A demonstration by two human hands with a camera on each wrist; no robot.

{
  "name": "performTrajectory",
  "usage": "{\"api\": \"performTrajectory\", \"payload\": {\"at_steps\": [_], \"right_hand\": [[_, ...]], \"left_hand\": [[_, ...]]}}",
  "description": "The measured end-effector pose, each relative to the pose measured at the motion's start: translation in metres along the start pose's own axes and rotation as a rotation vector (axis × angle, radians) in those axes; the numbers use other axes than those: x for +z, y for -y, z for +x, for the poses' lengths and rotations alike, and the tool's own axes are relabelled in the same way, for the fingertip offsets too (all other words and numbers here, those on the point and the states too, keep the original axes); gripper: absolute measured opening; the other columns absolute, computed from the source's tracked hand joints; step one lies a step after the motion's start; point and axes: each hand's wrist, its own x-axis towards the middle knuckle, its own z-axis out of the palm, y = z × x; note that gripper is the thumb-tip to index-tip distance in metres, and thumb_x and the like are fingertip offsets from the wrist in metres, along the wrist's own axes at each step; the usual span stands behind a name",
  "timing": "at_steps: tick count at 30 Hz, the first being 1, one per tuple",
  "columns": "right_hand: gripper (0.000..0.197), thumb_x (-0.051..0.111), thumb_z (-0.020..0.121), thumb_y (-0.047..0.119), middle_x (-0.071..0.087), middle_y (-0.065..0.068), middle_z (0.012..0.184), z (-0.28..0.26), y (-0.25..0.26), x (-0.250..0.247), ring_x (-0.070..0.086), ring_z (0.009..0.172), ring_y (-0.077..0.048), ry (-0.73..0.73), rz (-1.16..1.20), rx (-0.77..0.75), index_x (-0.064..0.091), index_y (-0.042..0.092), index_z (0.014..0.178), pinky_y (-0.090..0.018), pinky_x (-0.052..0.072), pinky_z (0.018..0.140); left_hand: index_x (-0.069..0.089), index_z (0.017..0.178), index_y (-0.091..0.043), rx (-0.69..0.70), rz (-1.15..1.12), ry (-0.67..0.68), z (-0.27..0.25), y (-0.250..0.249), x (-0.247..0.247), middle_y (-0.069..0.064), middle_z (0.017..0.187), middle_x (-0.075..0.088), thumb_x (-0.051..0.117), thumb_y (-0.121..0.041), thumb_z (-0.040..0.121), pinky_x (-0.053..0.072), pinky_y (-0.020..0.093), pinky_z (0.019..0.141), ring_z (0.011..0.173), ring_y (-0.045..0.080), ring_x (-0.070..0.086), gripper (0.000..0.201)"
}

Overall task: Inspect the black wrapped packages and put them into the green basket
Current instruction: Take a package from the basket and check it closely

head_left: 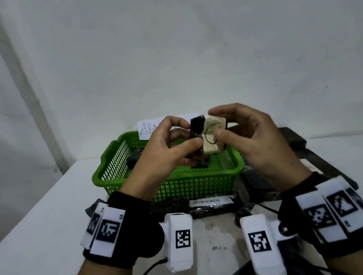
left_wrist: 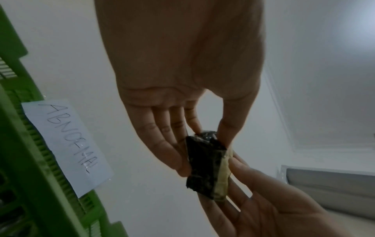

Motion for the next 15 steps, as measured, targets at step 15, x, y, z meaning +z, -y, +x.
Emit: {"api": "performTrajectory", "payload": {"at_steps": [15], "right_hand": [[0.035,0.088,0.072,0.036,0.065,0.015,0.104,0.128,0.034,0.065,0.058,0.068,0.015,0.630,-0.710,-0.012,0.066,0.032,0.098,-0.020,0.041,0.063]], "left_hand": [[0.068,0.104,-0.009,-0.186,0.288,-0.038,0.059,-0.018,-0.098,0.003,0.065,0.061,0.056,-0.004,0.094,0.038,0.027,0.055,0.055,0.013,0.047,0.016]]}}
